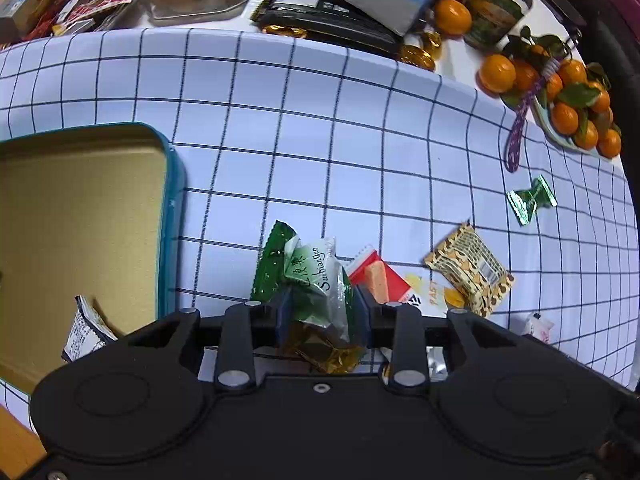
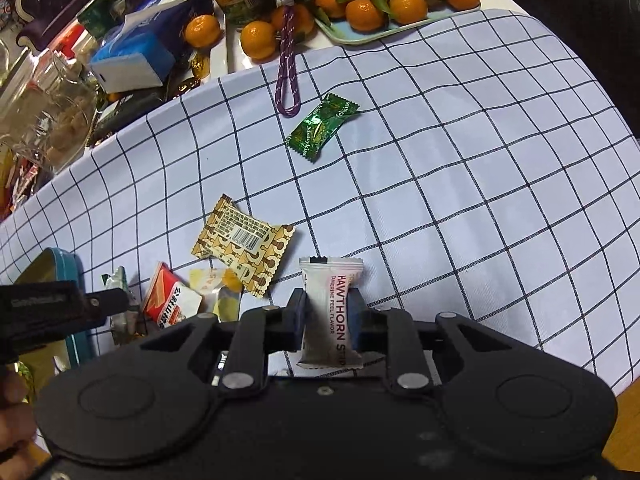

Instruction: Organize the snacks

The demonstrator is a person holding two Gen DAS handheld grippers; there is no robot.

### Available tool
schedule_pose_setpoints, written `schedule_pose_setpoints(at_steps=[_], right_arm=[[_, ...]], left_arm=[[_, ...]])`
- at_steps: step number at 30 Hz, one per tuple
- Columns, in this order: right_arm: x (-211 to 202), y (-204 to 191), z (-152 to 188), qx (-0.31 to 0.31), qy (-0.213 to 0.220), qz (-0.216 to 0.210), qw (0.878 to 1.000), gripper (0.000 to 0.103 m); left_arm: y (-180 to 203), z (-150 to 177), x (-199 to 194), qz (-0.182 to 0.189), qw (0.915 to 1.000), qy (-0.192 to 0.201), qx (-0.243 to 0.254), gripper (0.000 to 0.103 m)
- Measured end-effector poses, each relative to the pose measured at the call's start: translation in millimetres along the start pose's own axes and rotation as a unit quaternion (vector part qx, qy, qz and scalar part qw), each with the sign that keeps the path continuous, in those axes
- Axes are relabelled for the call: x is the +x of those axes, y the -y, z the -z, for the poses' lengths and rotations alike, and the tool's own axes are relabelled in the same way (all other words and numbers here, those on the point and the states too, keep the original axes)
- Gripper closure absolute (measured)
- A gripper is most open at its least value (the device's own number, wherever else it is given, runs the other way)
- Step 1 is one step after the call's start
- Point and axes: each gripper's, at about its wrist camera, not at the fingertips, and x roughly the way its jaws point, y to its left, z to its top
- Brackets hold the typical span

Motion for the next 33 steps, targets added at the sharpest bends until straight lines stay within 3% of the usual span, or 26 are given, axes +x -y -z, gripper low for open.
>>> schedule_pose_setpoints(at_steps=[6, 8, 11, 12, 13, 16, 19, 24, 33], right_arm=[[-3, 8, -1, 0.017, -0.003, -0.017, 1.000, 0.080], [-4, 9, -1, 0.018, -0.004, -0.019, 1.000, 0.080], [-5, 10, -1, 0.019, -0.005, -0.023, 1.000, 0.080], [-6, 11, -1, 0.021, -0.005, -0.024, 0.999, 0.080], [-7, 12, -1, 0.023, -0.004, -0.025, 0.999, 0.080], [-10, 14, -1, 0.029, -0.001, -0.029, 0.999, 0.080], [-12, 13, -1, 0.029, -0.001, -0.035, 0.999, 0.080], [-13, 9, -1, 0.025, -0.001, -0.042, 0.999, 0.080], [-12, 10, -1, 0.024, -0.005, -0.043, 0.999, 0.080]], left_arm=[[21, 6, -1, -0.007, 0.9986, 0.018, 0.050, 0.060], [22, 5, -5, 0.022, 0.9980, 0.023, 0.055, 0.060], [18, 0, -15, 0.104, 0.9931, 0.011, 0.054, 0.060], [17, -1, -20, 0.112, 0.9922, 0.019, 0.052, 0.060], [16, -1, -23, 0.105, 0.9927, 0.029, 0.051, 0.060], [12, -3, -30, 0.031, 0.9956, 0.072, 0.051, 0.059], [3, -6, -20, -0.024, 0.9959, 0.080, 0.033, 0.059], [-7, -8, -3, -0.016, 0.9990, 0.041, 0.007, 0.059], [6, -4, 3, -0.031, 0.9984, 0.043, 0.020, 0.050]])
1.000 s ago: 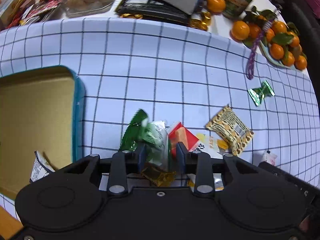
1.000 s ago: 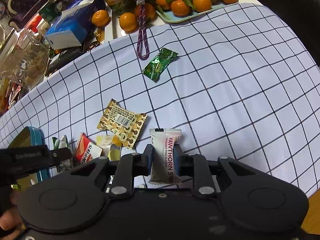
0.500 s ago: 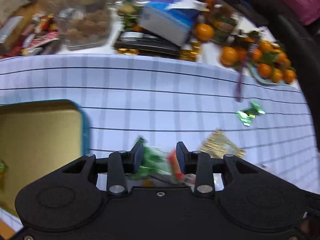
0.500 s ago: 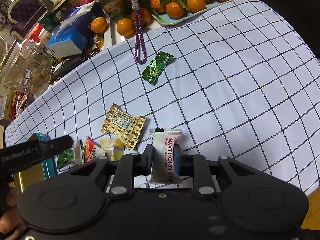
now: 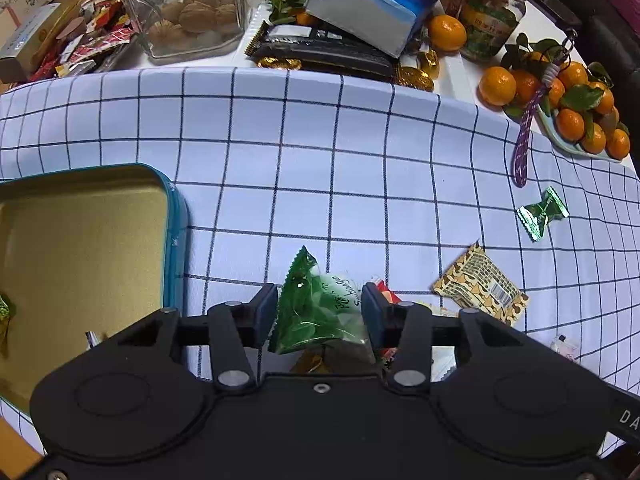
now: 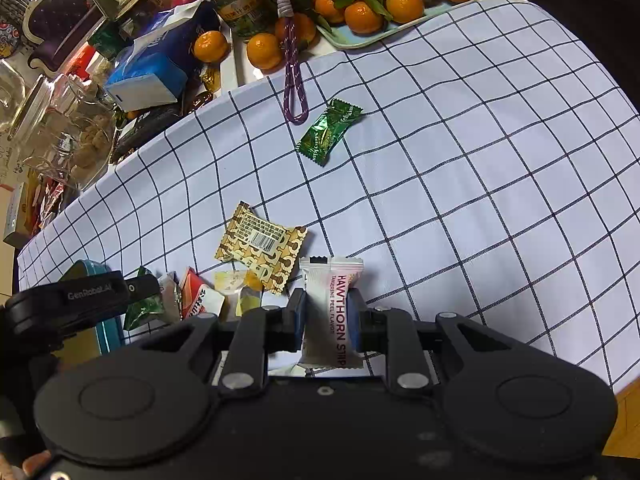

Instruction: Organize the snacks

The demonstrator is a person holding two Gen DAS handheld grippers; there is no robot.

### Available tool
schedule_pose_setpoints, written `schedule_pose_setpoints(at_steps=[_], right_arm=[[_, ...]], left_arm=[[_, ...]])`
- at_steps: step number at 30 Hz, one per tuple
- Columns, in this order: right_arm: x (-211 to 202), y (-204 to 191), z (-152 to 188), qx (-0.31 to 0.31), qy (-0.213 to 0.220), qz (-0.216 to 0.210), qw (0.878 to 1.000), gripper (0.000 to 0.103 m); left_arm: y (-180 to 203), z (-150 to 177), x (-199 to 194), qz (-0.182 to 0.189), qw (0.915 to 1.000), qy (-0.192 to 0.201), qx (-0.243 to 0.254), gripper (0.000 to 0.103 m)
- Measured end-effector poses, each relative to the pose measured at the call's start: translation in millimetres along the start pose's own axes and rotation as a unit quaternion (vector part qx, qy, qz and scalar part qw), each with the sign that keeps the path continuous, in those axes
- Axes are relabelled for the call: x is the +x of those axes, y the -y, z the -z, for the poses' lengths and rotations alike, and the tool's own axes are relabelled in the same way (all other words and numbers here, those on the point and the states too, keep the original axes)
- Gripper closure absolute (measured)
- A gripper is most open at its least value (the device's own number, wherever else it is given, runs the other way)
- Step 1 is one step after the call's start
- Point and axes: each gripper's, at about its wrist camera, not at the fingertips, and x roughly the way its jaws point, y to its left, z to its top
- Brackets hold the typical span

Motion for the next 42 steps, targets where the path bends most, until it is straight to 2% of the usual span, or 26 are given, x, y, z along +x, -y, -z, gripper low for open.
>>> schedule_pose_setpoints(at_steps=[2, 9, 18, 20, 25, 30, 37, 42], right_arm=[[0, 0, 0, 0.001, 0.000, -0.001, 1.000, 0.080], [-1, -1, 0, -0.001, 0.000, -0.004, 1.000, 0.080], [-2, -3, 1, -0.003, 0.001, -0.006, 1.000, 0.080], [-2, -2, 0, -0.002, 0.002, -0.006, 1.000, 0.080], [-5, 5, -2, 0.012, 0.006, -0.004, 1.000, 0.080], [-7, 10, -3, 0.028, 0.007, -0.007, 1.000, 0.080], [-4, 7, -2, 0.027, 0.005, 0.000, 1.000, 0.080], [-5, 1, -1, 0.023, 0.008, 0.001, 1.000, 0.080]], left_arm=[[-1, 0, 0, 0.002, 1.0000, 0.001, -0.005, 0.049], [-11, -1, 18, 0.042, 0.9962, -0.049, -0.058, 0.047], [-5, -4, 19, 0.031, 0.9960, -0.044, -0.071, 0.049], [-5, -4, 17, 0.034, 0.9959, -0.041, -0.073, 0.053], [-6, -5, 11, 0.056, 0.9945, -0.041, -0.078, 0.055], [1, -4, -2, 0.041, 0.9974, -0.017, -0.057, 0.055], [20, 6, -17, -0.022, 0.9991, 0.031, 0.019, 0.055], [26, 11, -27, -0.014, 0.9983, 0.036, 0.043, 0.055]])
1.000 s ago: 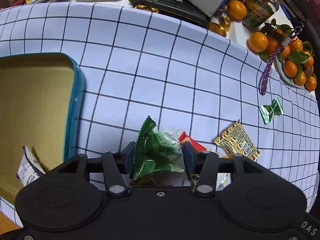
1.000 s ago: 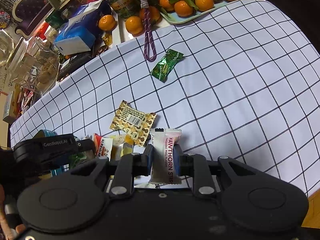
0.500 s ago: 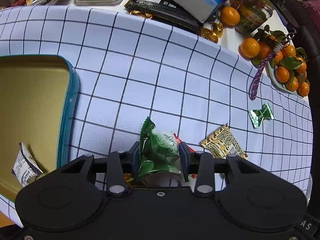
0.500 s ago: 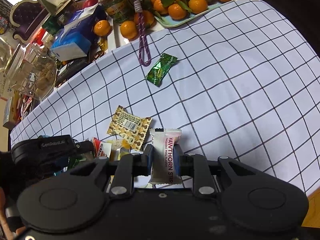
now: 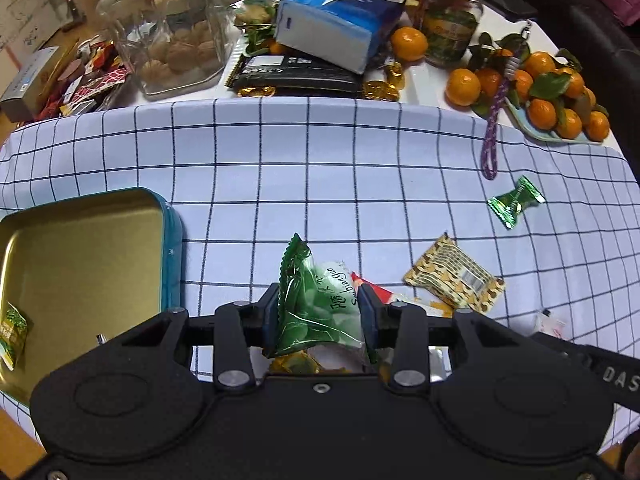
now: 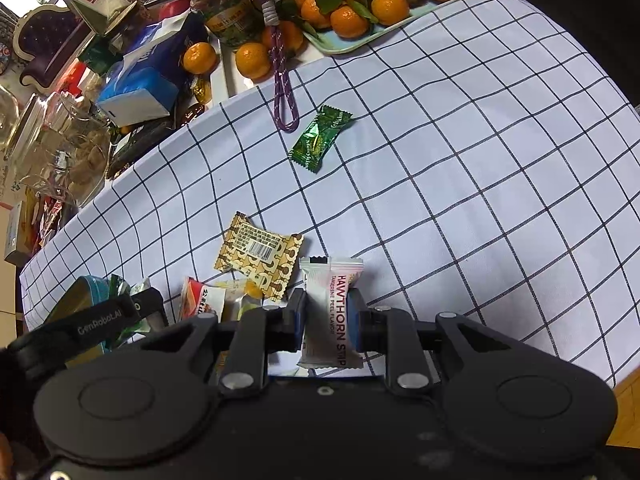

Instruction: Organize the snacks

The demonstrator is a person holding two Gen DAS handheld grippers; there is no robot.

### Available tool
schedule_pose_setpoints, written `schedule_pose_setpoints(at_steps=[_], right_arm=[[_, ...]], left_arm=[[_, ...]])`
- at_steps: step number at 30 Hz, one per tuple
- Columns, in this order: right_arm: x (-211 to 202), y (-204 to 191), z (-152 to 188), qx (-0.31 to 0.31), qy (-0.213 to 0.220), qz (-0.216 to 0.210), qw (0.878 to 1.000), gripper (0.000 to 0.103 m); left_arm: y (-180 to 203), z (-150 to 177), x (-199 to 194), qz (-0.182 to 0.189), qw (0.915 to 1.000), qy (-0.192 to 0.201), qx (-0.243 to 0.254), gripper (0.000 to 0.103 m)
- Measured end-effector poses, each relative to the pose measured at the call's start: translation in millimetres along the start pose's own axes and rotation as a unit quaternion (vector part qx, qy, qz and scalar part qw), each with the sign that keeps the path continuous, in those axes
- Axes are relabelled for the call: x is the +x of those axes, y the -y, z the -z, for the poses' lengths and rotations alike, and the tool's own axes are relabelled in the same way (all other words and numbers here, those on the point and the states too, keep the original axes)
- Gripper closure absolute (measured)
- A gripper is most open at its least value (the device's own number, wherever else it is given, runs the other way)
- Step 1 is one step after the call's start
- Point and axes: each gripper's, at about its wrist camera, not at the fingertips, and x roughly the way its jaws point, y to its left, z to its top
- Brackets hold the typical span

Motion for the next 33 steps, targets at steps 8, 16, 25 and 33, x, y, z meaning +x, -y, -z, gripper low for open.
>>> schedule_pose_setpoints(at_steps=[8, 16, 25, 33], right_arm=[[-5, -6, 1, 0.004, 0.008, 0.001, 1.000, 0.080], [-21, -12, -8, 0.025, 0.035, -0.014, 0.999, 0.080], [-38, -24, -12, 0.027, 0.058, -0.023, 0.998, 0.080], [-31, -38, 2, -0.011, 0.103, 0.010, 0.995, 0.080]], left_arm=[[0, 5, -14, 0.001, 0.9999, 0.009, 0.012, 0.055], [-20, 5, -24, 0.000, 0.9999, 0.012, -0.009, 0.055], [-43, 3, -29, -0.004, 0.9994, 0.005, -0.034, 0.055], [-67, 4, -48, -0.011, 0.9986, 0.023, -0.047, 0.055]])
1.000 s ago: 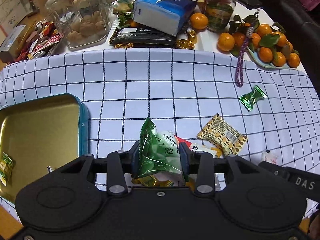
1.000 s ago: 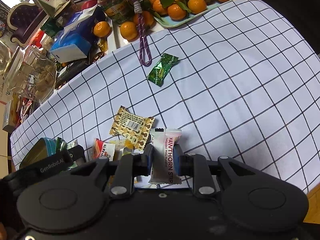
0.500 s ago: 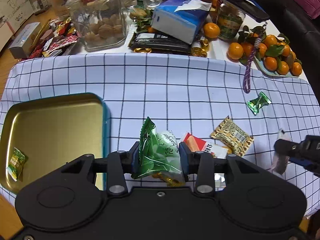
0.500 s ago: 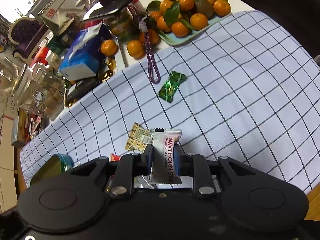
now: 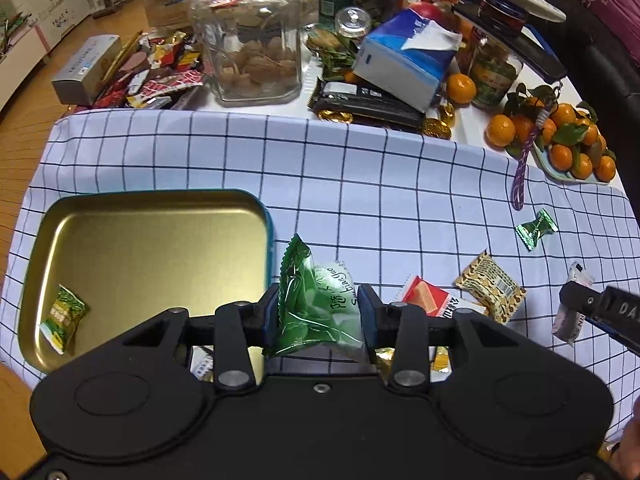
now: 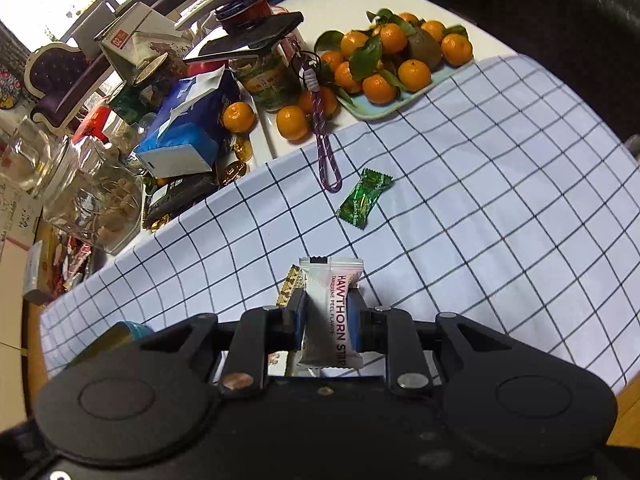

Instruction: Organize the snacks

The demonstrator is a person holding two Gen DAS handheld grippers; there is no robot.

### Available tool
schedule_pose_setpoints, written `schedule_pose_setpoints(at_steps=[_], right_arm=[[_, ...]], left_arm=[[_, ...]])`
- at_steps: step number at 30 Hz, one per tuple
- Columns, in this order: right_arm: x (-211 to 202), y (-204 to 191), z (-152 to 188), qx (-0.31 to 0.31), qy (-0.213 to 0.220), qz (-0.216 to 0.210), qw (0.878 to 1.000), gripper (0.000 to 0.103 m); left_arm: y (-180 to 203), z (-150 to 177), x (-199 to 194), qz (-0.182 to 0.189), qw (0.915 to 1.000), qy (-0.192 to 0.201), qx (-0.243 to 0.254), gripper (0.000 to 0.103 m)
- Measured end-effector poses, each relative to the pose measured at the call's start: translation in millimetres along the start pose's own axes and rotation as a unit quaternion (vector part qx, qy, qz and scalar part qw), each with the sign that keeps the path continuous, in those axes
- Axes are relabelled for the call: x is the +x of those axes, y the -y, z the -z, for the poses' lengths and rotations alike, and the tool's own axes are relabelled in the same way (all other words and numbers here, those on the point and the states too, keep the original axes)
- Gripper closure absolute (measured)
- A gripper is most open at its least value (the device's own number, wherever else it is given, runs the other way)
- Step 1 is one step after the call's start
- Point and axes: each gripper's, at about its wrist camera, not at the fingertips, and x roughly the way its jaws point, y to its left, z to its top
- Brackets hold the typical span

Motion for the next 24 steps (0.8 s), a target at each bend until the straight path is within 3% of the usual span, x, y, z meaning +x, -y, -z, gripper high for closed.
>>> schedule_pose_setpoints(at_steps=[3, 10, 19, 24], right_arm=[[-3, -5, 10, -0.041, 0.021, 0.018, 0.999, 0.080], [-43, 1, 25, -0.036, 0.044, 0.000, 0.998, 0.080], [-54, 0, 24, -0.041, 0.040, -0.002, 0.998, 0.080], [-47, -3, 24, -0.052, 0.033, -0.017, 0.998, 0.080]], left_arm=[[-10, -2, -8, -0.003, 0.9999, 0.008, -0.007, 0.055], [-24, -4, -17, -0.005, 0.9994, 0.016, -0.029, 0.055], [-21, -14, -10, -0.022, 0.9992, 0.013, -0.030, 0.055], [-31, -19, -9, -0.013, 0.9987, 0.007, -0.048, 0.055]])
